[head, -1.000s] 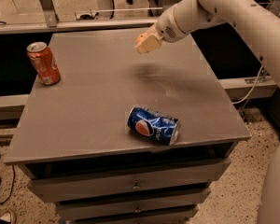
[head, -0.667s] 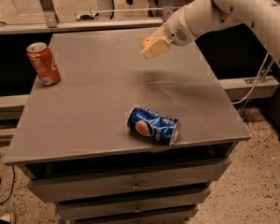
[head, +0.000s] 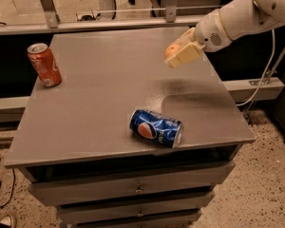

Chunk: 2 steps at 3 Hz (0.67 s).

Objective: Move orange near pepsi can

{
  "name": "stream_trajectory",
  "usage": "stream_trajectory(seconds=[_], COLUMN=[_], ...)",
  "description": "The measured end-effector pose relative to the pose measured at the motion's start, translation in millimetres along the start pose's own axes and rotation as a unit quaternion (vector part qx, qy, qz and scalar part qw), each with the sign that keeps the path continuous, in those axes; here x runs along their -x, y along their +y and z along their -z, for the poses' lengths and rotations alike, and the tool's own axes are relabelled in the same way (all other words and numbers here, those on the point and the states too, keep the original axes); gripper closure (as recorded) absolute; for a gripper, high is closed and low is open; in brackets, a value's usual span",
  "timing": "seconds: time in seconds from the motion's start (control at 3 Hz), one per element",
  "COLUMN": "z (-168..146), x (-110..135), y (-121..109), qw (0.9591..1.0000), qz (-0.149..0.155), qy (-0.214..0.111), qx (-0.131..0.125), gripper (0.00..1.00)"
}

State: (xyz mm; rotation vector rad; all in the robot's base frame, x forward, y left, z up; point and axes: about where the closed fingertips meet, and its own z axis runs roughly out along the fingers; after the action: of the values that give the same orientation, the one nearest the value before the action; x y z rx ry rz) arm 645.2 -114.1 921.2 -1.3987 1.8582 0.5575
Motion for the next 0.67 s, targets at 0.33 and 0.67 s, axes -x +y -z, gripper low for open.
stream_trajectory(seconds=[0.33, 0.67], z=[20.5, 33.8], x=[-15.4, -37.6], y=[16.0, 44.6], qw=[0.9988, 0.9941], qz=[0.001, 0.009], qy=[0.003, 0.005], qx=[0.049, 0.108], gripper=[1.0, 1.0])
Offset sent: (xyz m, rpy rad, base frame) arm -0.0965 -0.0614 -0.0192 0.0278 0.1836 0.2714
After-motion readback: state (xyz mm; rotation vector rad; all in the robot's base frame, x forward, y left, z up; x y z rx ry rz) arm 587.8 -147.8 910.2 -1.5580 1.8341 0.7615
